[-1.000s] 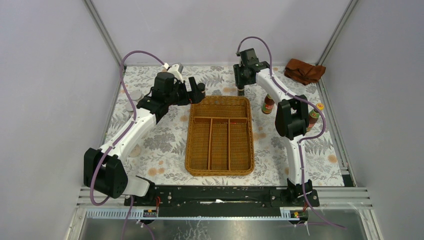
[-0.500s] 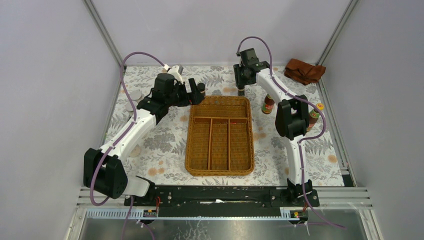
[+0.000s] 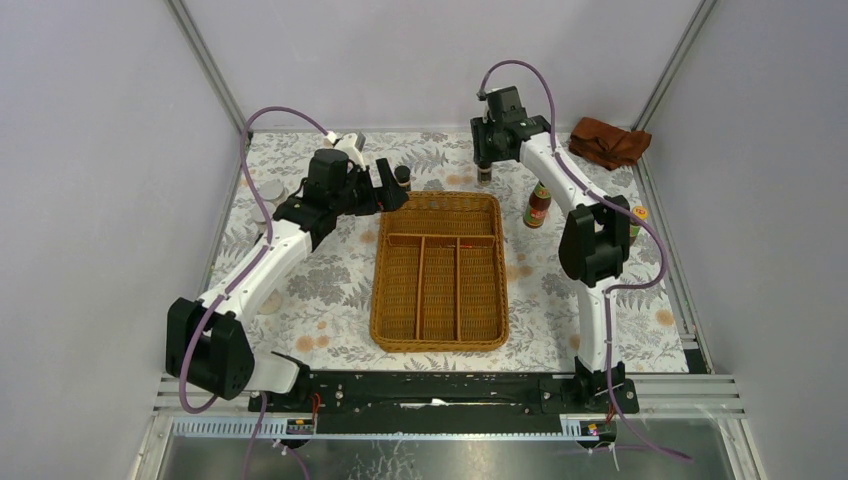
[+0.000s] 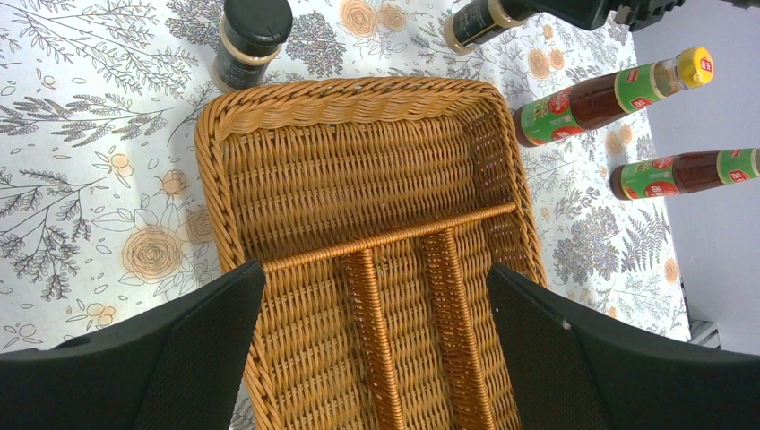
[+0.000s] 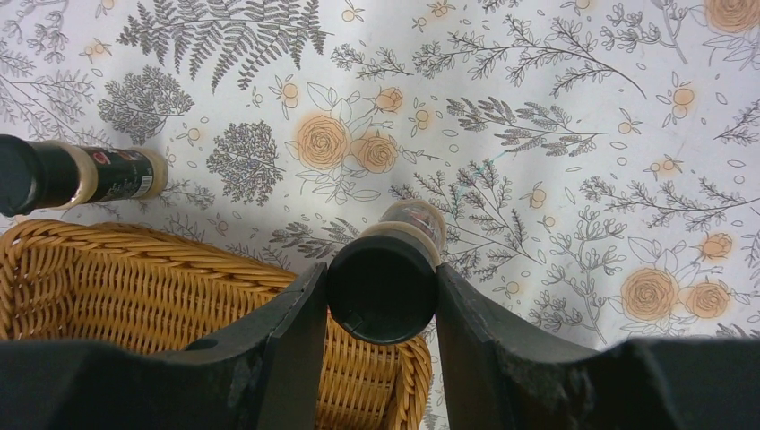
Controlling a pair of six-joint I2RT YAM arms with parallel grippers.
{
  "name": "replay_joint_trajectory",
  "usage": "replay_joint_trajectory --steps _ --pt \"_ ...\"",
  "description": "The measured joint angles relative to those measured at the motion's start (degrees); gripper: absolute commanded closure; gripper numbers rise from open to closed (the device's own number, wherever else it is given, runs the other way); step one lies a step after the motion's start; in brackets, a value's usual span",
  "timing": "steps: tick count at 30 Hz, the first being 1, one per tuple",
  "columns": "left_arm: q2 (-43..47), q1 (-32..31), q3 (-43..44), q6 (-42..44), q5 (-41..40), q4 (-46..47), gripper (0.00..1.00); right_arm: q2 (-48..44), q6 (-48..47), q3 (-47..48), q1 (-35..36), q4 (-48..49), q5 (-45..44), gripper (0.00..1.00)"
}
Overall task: Organize the condiment bottles
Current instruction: Pick up the bottle from the center of the board, then place the bottle in the storage box.
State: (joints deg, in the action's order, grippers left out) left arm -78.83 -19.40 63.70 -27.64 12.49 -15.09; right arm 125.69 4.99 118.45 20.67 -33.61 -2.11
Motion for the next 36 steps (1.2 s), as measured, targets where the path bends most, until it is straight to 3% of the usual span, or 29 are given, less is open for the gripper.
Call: replay_joint_trajectory --steps 21,36 --pt "0.5 -0.2 -2.3 -2.0 0.0 1.0 0.04 -11.8 0.0 -8.4 1.2 -0.4 0.0 1.00" --pt "0.5 -0.9 -4.0 -4.0 0.0 1.8 0.04 -22.8 0.9 -19.7 4.7 -0.3 0.4 1.00"
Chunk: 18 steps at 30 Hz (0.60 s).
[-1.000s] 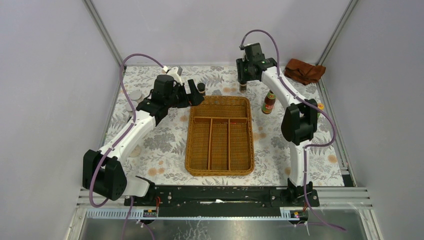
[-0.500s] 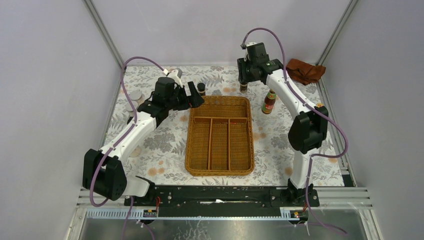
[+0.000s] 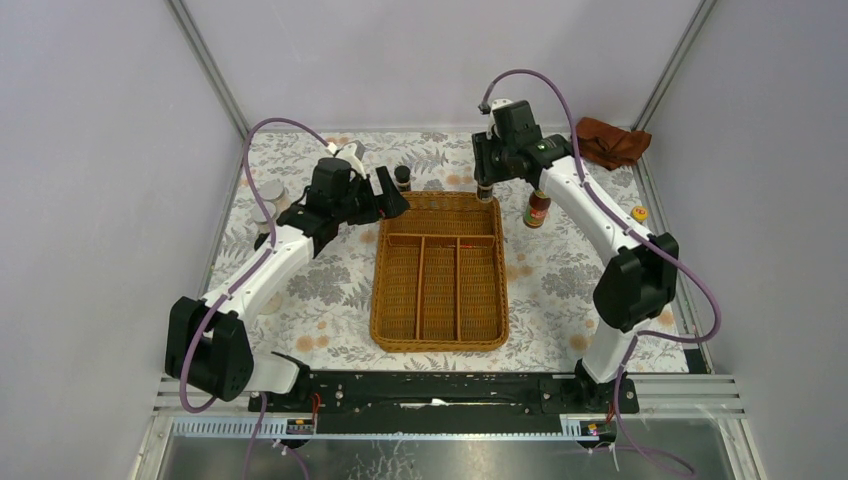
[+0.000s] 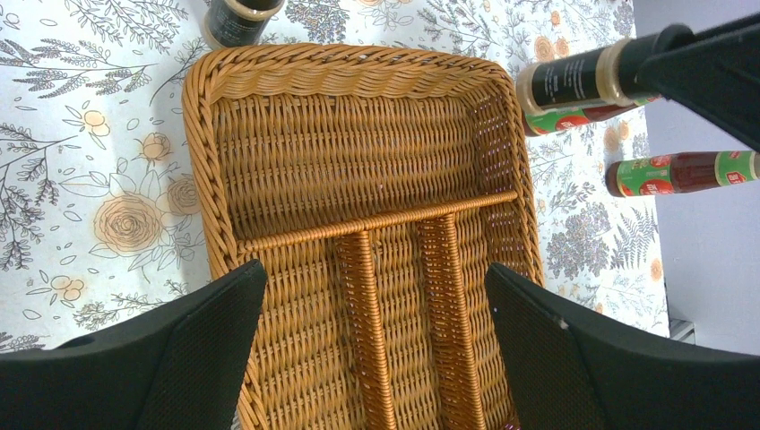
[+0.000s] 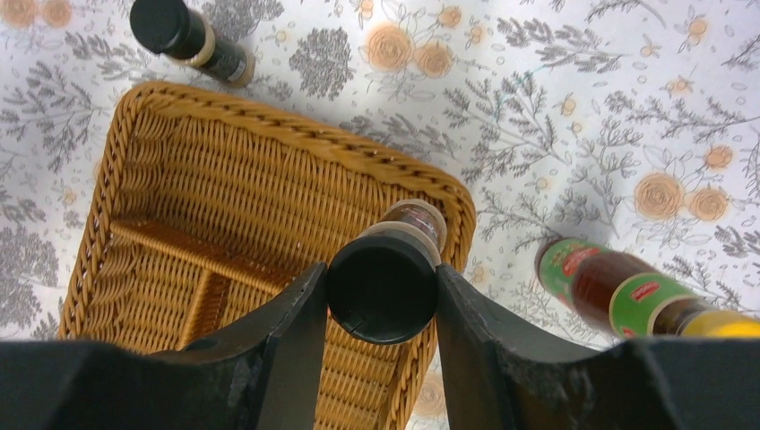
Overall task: Organize the condiment bottles
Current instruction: Place the bottle in the storage box.
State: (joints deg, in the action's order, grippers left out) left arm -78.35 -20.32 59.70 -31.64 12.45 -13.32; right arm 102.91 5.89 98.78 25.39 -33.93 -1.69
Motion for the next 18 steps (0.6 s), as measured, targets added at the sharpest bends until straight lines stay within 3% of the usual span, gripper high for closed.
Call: replay_joint_trajectory --steps 18 --pt "0.0 -1.8 -0.8 -1.6 -1.2 0.3 0.05 -7.1 2.4 -10.1 2.9 1.6 3.4 1.00"
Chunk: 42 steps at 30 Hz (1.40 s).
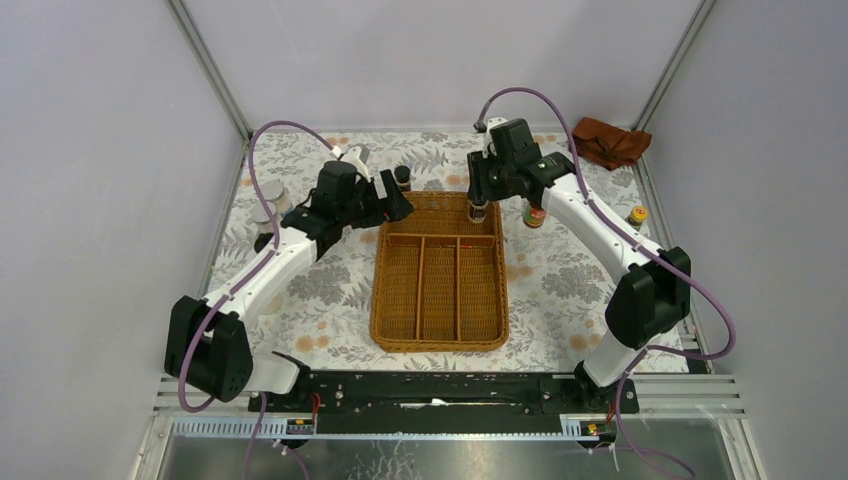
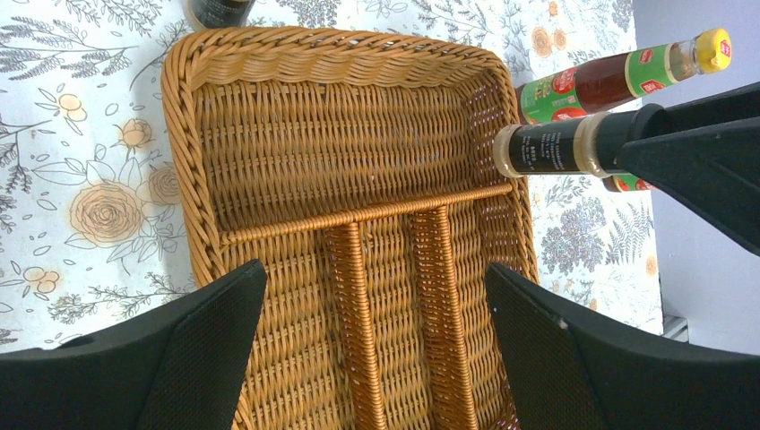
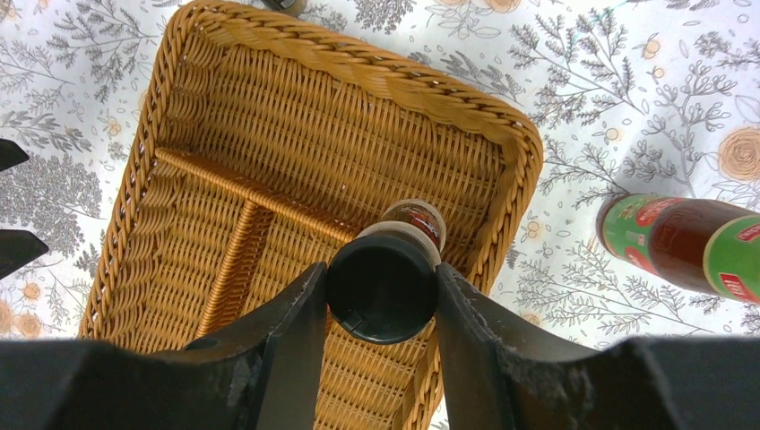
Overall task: Organize the condiment bottles
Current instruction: Place the bottle in the storage box.
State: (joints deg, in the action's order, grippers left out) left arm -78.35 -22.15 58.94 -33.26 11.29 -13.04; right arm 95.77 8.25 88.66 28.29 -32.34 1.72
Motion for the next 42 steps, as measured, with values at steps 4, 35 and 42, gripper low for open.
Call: replay_joint_trajectory --steps 4,35,42 --pt "0.1 -0.1 -0.7 -0.5 -0.2 0.2 0.05 0.0 0.4 -1.2 0.2 0.7 0.9 1.00" --pt "0.5 -0.4 -1.6 -0.7 -1.2 0.3 0.05 6.8 0.4 -4.1 0.2 7.8 1.0 1.00" --pt "0.0 -0.4 -1.6 -0.4 -1.3 0.2 0.05 8.6 0.0 -4.1 -0.4 9.0 1.0 1.00"
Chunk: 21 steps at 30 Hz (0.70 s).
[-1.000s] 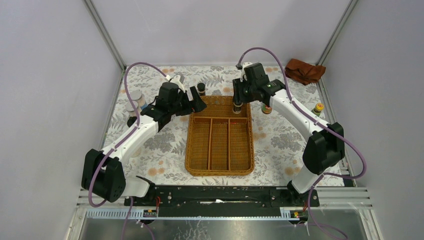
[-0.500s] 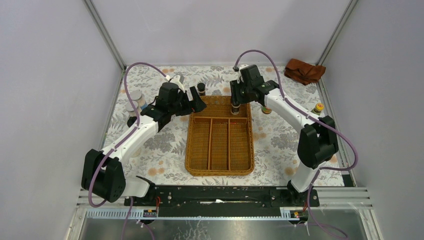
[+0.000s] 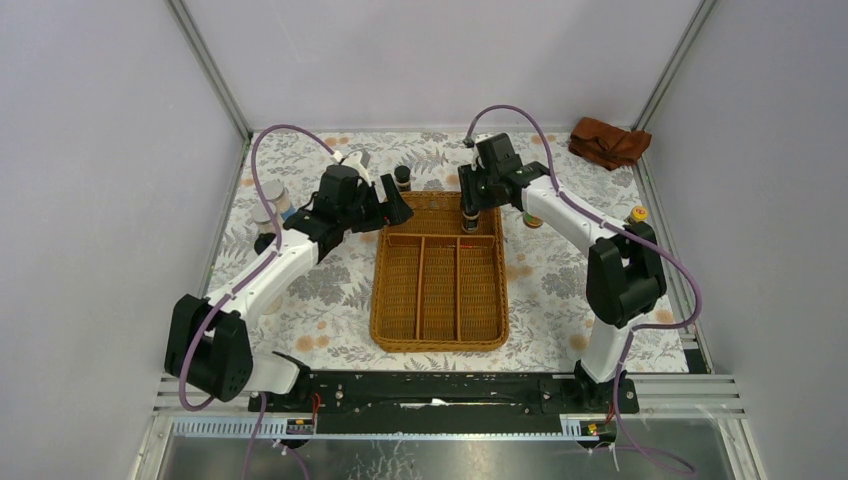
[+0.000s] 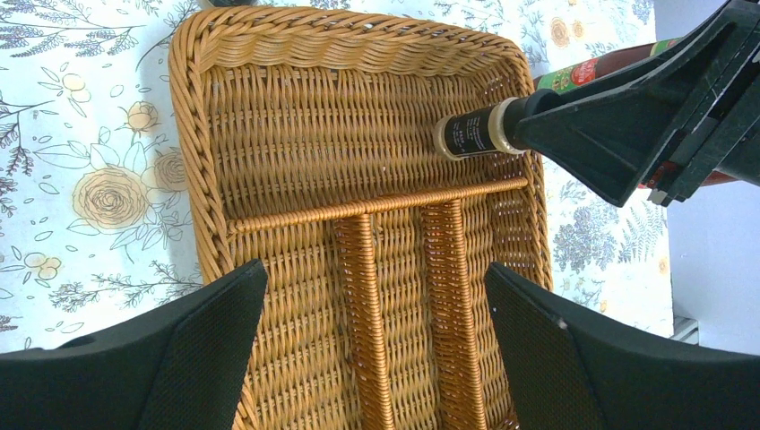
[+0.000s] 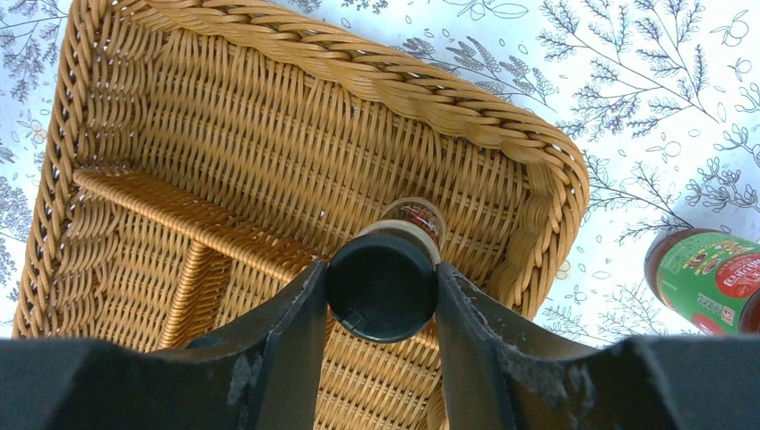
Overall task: Organize the condiment bottles
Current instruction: Place the bottle in the storage box.
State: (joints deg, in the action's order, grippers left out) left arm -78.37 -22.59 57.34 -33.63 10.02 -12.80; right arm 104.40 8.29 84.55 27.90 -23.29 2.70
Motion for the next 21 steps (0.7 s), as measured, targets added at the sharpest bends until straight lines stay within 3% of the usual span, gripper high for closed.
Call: replay_joint_trajectory --steps 21 --pt "-3.8 0.0 1.9 1.9 -0.1 -0.2 0.05 5.5 -0.5 4.5 -3.2 1.1 1.6 1.00"
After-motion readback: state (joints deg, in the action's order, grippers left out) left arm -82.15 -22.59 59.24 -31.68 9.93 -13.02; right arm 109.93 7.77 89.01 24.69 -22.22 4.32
